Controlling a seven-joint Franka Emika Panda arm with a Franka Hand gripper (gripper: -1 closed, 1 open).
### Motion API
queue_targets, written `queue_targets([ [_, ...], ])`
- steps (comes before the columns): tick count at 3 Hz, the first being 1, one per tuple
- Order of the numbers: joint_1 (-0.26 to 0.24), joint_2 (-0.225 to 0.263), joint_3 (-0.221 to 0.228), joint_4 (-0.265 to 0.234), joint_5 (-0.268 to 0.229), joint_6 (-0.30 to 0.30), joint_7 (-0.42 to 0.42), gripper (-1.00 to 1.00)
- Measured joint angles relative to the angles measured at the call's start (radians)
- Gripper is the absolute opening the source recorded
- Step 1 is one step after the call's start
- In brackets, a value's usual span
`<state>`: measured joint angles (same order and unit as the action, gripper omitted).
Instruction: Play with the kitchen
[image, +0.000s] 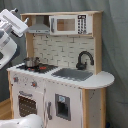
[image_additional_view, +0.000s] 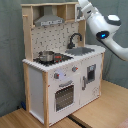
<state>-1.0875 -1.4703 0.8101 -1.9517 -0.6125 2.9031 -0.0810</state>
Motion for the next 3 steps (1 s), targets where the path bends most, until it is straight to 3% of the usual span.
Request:
queue_targets([
  [1, -0.025, -0.024, 0.01, 0.004, 0.0, -0.038, 0.086, 1.0],
  [3, -0.06, -0.036, 0.048, 0.051, 0.002, -0.184, 0.298, 1.0],
])
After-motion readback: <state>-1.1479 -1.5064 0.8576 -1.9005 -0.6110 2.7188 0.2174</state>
